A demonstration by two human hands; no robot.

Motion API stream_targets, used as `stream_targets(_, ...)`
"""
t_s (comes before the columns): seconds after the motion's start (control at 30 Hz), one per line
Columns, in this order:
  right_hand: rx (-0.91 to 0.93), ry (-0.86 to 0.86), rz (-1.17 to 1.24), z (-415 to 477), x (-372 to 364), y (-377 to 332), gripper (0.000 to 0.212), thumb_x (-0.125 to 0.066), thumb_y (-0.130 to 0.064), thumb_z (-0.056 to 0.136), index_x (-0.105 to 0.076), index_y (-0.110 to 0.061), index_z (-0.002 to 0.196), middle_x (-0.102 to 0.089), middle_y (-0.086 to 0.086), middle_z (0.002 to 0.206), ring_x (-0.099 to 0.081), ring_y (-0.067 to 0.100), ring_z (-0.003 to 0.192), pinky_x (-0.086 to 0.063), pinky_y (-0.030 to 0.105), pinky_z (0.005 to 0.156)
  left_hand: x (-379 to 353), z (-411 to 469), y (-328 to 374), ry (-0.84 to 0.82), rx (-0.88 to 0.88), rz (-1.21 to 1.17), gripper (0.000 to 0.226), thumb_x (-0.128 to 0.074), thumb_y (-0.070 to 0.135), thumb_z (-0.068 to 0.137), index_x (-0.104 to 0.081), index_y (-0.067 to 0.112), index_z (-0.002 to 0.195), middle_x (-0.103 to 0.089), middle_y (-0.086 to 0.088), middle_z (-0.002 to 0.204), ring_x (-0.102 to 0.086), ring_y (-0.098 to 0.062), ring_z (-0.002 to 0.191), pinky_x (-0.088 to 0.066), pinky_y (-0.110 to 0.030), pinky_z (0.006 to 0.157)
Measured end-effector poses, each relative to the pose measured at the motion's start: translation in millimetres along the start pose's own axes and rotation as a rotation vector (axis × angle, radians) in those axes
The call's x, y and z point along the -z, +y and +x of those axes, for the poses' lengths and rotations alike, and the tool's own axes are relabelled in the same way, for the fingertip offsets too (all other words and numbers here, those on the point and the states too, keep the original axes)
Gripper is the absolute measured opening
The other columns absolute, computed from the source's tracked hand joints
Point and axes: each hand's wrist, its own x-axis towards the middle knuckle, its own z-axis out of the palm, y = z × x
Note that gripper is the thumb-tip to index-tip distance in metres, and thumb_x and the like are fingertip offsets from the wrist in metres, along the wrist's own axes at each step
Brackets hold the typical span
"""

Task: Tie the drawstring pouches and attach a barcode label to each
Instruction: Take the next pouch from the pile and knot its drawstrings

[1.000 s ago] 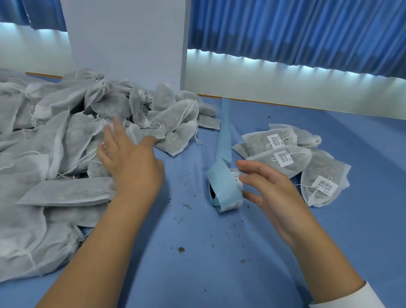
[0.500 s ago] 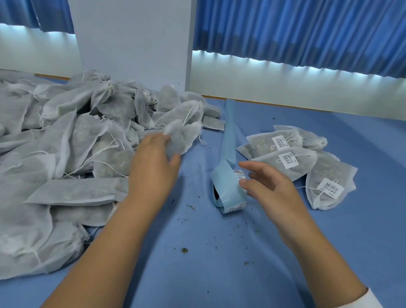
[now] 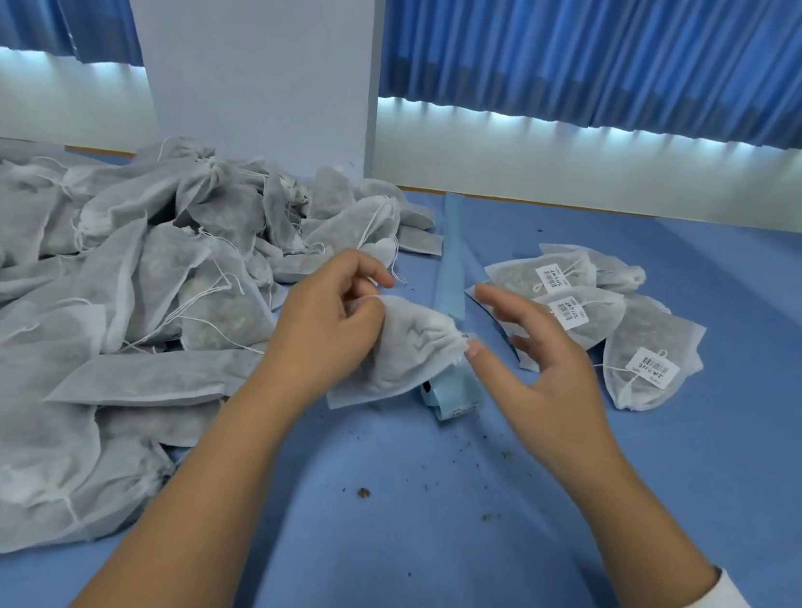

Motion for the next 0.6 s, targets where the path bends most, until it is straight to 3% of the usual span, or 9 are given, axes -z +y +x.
stream_targets(0.13,-0.038,-0.112,0.127,-2.8,-1.9,-3.9,0.022,-0.059,-0.025,0.095,-0.071,-0.033,0.111,-0.07,-0.021,0.11,-0.06,0.003,0.109,-0.043,0.036,0.098,-2.4,0.2,-2.6,0.014,-0.009,0.022,0.034,-0.046,-0.002,0.088,-0.064,0.027,0.087,-0.051,0.017,0.057,-0.04,-0.003,0.051,-0.036,-0.013,0.052)
stream_targets(0.27,-0.006,-0.115,0.042,-4.1,-5.0,0.1,0.021,-0.07,-0.017,0.088,-0.073,-0.027,0.106,-0.07,-0.024,0.091,-0.06,0.0,0.085,-0.038,0.015,0.08,-2.2,-0.5,-3.5,0.023,0.024,0.074,0.034,-0.045,0.002,0.09,-0.063,0.031,0.086,-0.051,0.013,0.058,-0.04,-0.002,0.047,-0.035,-0.012,0.05)
stream_targets(0.33,0.011,-0.089,0.025,-4.0,-7.7,0.4,0.021,-0.071,-0.012,0.086,-0.073,-0.027,0.101,-0.069,-0.024,0.084,-0.059,0.0,0.079,-0.04,0.013,0.072,-1.4,-1.2,-1.0,-0.043,0.01,0.123,0.032,-0.045,0.007,0.092,-0.062,0.033,0.085,-0.057,0.014,0.071,-0.049,0.003,0.059,-0.038,-0.01,0.058)
stream_targets(0.43,0.021,-0.07,0.096,-4.4,-12.0,0.3,0.02,-0.074,-0.01,0.084,-0.075,-0.026,0.096,-0.074,-0.009,0.086,-0.064,0.008,0.077,-0.049,0.023,0.07,-2.5,-5.0,4.3,-0.214,-0.184,0.197,0.025,-0.042,0.031,0.091,-0.066,0.026,0.095,-0.062,0.016,0.095,-0.056,0.005,0.094,-0.04,-0.01,0.084)
stream_targets(0.5,0.023,-0.062,0.123,-4.7,-13.2,0.1,0.021,-0.075,-0.01,0.083,-0.075,-0.03,0.091,-0.073,-0.007,0.083,-0.064,0.008,0.074,-0.05,0.021,0.068,-5.1,-10.5,6.7,-0.324,-0.301,0.263,0.034,-0.046,0.053,0.089,-0.067,0.027,0.097,-0.064,0.017,0.094,-0.056,0.002,0.096,-0.041,-0.013,0.084)
stream_targets(0.6,0.04,-0.08,0.12,-4.1,-9.4,-0.2,0.03,-0.072,-0.001,0.083,-0.073,-0.03,0.092,-0.073,-0.007,0.085,-0.063,0.003,0.073,-0.047,0.012,0.07,-6.3,-13.1,7.7,-0.418,-0.278,0.348,0.044,-0.06,0.072,0.08,-0.069,0.031,0.095,-0.066,0.016,0.082,-0.058,-0.003,0.08,-0.045,-0.023,0.071)
